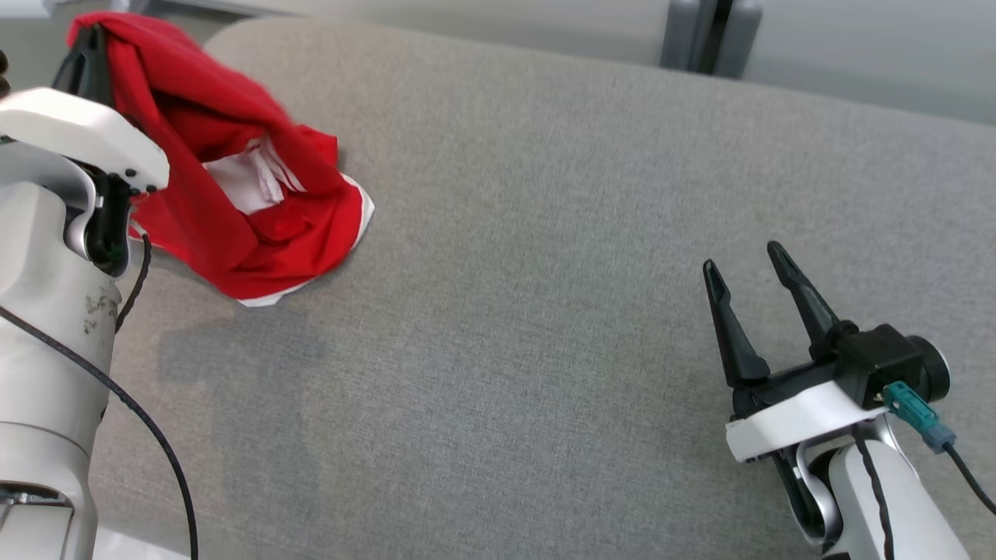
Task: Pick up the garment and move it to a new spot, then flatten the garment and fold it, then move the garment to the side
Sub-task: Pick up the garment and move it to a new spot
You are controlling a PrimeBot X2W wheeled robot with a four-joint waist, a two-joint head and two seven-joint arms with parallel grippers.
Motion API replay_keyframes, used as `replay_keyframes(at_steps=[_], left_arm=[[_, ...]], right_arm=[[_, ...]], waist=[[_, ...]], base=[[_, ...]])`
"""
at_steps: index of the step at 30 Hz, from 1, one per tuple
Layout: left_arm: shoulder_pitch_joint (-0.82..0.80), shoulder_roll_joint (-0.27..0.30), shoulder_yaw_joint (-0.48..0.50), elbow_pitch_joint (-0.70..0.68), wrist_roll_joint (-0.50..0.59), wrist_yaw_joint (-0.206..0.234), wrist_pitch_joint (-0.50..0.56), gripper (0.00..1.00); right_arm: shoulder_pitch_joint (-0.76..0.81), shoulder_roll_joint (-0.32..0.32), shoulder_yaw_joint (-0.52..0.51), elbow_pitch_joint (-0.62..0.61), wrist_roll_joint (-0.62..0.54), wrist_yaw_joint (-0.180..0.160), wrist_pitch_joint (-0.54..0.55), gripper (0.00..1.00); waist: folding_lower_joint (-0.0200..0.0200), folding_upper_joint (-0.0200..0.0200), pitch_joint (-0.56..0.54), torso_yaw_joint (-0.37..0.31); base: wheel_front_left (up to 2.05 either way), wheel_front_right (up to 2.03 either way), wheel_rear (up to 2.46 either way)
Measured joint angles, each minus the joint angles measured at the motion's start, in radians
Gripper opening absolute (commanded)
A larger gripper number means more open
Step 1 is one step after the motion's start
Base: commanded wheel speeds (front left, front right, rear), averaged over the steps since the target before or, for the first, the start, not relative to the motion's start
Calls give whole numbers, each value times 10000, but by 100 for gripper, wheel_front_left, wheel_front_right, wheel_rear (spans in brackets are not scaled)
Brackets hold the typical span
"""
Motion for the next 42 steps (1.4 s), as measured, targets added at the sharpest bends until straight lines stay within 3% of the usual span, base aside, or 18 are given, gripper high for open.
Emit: replay_keyframes(at_steps=[9, 18, 29, 30, 36, 38, 42], left_arm=[[455, 130, 652, -2094, 205, -86, -395, 0], [1487, -692, 907, -4414, 880, -65, -395, 0], [2234, -1478, -399, -5400, 796, -276, -336, 0], [2374, -1718, -819, -5691, 736, -295, -295, 0], [2798, -2006, -1891, -5927, 1104, -255, -295, 0], [3101, -2136, -2472, -5655, 1354, -128, -307, 0], [3320, -2167, -2886, -5150, 1423, 6, -347, 0]], right_arm=[[588, 180, -136, 82, 178, 0, 0, 100], [828, 228, -399, -10, 479, 0, -2, 100], [823, 226, -836, -75, 403, 0, -2, 100], [800, 232, -857, -98, 405, 0, 0, 100], [598, 236, -855, -219, 466, 0, 0, 100], [481, 228, -945, -301, 550, 0, 0, 100], [450, 228, -930, -314, 698, 0, 0, 100]], waist=[[0, 0, -1339, -275], [0, 0, -2035, -1364], [-1, 0, -2247, -2972], [0, 0, -2212, -3468], [0, 0, -1964, -4715], [0, 0, -1720, -5441], [0, 0, -1413, -6124]], base=[[0, 0, 0], [0, 0, 0], [0, 0, 0], [0, 0, 0], [0, 0, 0], [0, 0, 0], [0, 0, 0]])
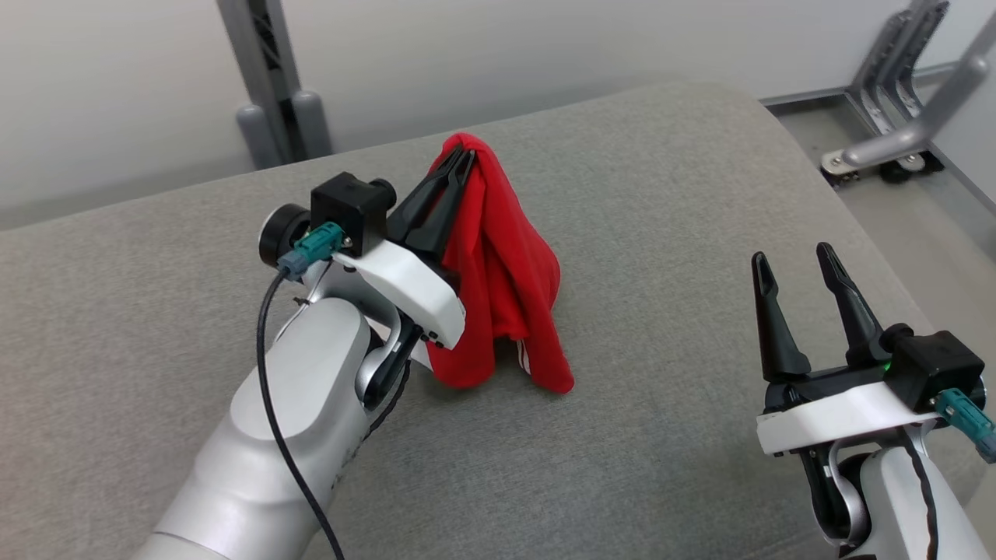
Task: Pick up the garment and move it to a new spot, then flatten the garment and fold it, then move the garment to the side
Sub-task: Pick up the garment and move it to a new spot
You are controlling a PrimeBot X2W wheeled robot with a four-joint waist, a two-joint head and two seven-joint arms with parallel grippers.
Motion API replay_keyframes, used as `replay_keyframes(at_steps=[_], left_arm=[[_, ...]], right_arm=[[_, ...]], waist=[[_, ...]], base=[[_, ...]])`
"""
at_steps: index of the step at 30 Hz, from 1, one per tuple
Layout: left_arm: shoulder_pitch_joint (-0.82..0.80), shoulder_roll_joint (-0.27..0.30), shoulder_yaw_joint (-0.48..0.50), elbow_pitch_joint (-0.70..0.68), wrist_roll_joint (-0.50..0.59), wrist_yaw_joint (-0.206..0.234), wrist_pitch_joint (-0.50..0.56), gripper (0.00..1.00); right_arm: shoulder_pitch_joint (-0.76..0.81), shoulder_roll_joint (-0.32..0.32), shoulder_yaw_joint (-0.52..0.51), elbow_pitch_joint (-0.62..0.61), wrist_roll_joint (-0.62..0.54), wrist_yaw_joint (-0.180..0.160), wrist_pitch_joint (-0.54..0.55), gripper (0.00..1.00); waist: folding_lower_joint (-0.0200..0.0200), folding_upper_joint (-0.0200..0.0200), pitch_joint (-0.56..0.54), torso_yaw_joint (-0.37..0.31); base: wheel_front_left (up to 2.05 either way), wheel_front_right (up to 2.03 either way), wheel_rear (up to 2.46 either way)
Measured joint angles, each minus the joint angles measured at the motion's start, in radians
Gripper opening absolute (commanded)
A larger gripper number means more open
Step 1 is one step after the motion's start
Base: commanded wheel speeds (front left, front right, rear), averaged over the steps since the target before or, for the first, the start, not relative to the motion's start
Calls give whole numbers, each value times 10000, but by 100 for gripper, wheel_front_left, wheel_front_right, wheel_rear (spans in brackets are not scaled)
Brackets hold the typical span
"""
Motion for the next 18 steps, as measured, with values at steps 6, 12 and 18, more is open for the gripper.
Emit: replay_keyframes(at_steps=[6, 12, 18], left_arm=[[226, -15, -792, 510, -364, 313, -35, 0], [374, -27, -1622, 1022, -619, 654, -46, 45], [479, -12, -1662, 1290, -905, 922, -46, 100]], right_arm=[[-68, -2, 123, 12, 297, 0, -2, 100], [-186, 2, 159, 27, 407, 0, 0, 100], [-93, -2, -121, 65, 382, 0, 0, 100]], waist=[[0, 1, 459, -896], [0, 0, 764, -1515], [0, 0, 671, -1351]], base=[[0, 0, 0], [0, 0, 0], [0, 0, 0]])
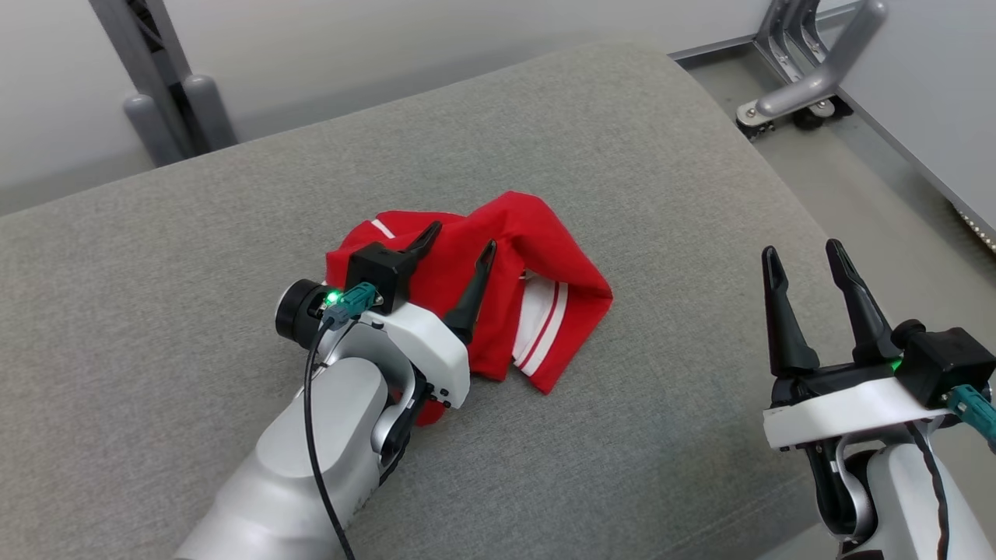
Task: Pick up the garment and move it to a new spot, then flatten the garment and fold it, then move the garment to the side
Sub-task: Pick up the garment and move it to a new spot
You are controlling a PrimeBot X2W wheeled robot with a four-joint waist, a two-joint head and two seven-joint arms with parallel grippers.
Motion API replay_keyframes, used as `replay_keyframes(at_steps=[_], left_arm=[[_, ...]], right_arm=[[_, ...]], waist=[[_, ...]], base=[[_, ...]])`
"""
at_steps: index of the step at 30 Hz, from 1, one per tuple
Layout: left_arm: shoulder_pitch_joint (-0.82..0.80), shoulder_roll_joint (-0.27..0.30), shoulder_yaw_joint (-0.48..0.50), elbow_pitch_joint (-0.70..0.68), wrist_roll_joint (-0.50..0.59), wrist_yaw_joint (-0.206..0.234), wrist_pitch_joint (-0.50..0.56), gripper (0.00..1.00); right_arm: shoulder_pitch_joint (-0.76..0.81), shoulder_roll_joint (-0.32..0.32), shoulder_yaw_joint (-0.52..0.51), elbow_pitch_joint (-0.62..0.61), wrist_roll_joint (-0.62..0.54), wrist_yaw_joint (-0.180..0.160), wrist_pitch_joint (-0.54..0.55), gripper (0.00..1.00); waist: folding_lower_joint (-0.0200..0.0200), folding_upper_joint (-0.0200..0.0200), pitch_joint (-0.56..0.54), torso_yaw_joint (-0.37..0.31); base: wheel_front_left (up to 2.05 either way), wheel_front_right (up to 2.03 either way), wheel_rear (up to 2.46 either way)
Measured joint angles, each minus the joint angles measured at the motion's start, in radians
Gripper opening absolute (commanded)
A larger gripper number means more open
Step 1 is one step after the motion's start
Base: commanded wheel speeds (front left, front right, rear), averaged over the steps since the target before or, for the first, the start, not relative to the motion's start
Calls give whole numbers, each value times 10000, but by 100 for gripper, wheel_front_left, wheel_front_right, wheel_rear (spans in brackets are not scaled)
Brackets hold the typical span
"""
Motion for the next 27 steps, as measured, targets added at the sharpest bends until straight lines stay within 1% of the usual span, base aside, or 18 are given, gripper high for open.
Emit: replay_keyframes(at_steps=[5, 8, 13, 17, 21, 27], left_arm=[[37, -15, 174, -244, 25, 46, 0, 100], [130, -4, 341, -366, 186, 123, 0, 100], [557, -2, 462, -585, 539, 107, 2, 100], [933, 63, 1256, -1363, 1112, 397, -2, 100], [1874, 301, 2428, -2249, 1400, 523, -15, 100], [3387, 458, 4052, -3695, 2291, 675, -17, 100]], right_arm=[[53, 4, -130, -8, -117, 0, -2, 100], [103, 8, -242, -15, -303, 0, 0, 100], [231, 8, -441, -12, -525, 0, 0, 100], [313, 10, -389, -127, -629, 0, -2, 100], [563, 17, -205, -169, -769, 2, -2, 100], [898, 15, 56, -196, -957, 0, -2, 100]], waist=[[0, 0, -155, 396], [0, 0, -311, 787], [0, 0, -656, 1520], [0, 1, -943, 2092], [0, 0, -1217, 2612], [0, 0, -1550, 3309]], base=[[0, 0, 0], [0, 0, 0], [0, 0, 0], [0, 0, 0], [0, 0, 0], [0, 0, 0]])
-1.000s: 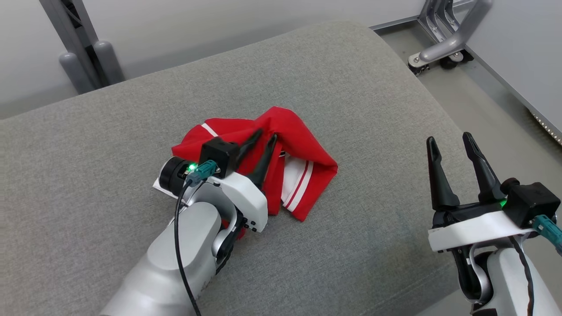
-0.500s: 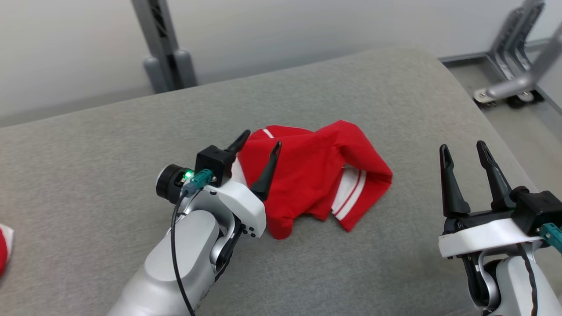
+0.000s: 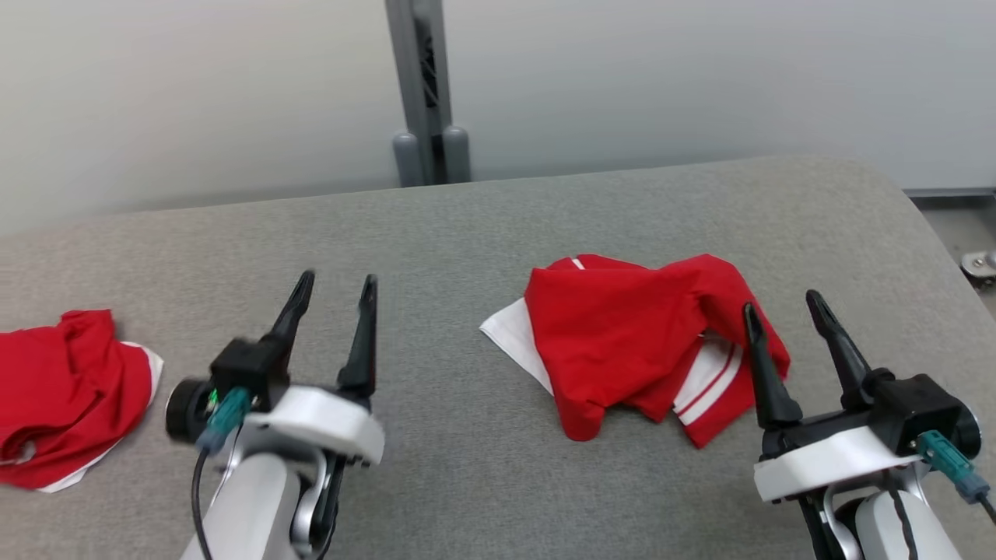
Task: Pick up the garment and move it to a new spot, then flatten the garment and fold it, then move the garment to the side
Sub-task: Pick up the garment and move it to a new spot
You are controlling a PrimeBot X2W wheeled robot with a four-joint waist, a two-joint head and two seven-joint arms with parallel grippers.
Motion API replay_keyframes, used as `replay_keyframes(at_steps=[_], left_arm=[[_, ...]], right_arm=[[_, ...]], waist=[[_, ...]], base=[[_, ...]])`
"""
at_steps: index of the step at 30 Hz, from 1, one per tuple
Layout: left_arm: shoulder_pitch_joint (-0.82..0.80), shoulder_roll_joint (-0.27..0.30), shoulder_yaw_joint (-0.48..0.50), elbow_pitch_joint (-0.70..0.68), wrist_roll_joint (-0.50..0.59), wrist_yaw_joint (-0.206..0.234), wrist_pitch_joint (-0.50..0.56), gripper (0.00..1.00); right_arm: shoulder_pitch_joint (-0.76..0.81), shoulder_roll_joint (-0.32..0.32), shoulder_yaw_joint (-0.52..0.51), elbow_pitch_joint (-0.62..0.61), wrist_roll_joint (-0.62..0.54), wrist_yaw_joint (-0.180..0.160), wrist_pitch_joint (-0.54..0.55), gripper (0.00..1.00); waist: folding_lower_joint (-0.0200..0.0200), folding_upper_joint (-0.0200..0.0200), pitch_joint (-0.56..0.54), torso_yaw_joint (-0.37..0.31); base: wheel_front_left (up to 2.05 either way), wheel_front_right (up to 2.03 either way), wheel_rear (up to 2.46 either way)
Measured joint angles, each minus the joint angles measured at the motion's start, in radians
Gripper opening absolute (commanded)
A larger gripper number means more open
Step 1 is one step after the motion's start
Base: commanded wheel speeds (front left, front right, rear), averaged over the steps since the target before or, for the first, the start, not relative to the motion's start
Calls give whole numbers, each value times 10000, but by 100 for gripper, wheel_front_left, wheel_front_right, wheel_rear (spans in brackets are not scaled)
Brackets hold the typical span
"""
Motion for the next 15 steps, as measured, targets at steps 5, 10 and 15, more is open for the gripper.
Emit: replay_keyframes(at_steps=[5, 10, 15], left_arm=[[1504, -198, 1177, -698, 357, -58, 2, 100], [2721, -431, 2059, -1001, 802, -173, 2, 100], [2965, -456, 2096, -1066, 974, -280, 2, 100]], right_arm=[[257, 0, 221, 59, -86, 0, 0, 100], [441, -4, 445, 157, -98, 2, 0, 100], [440, -2, 706, 299, -146, 2, 2, 100]], waist=[[0, 0, -194, 463], [0, 0, -352, 738], [0, 0, -349, 829]], base=[[0, 0, 0], [0, 0, 0], [0, 0, 0]])
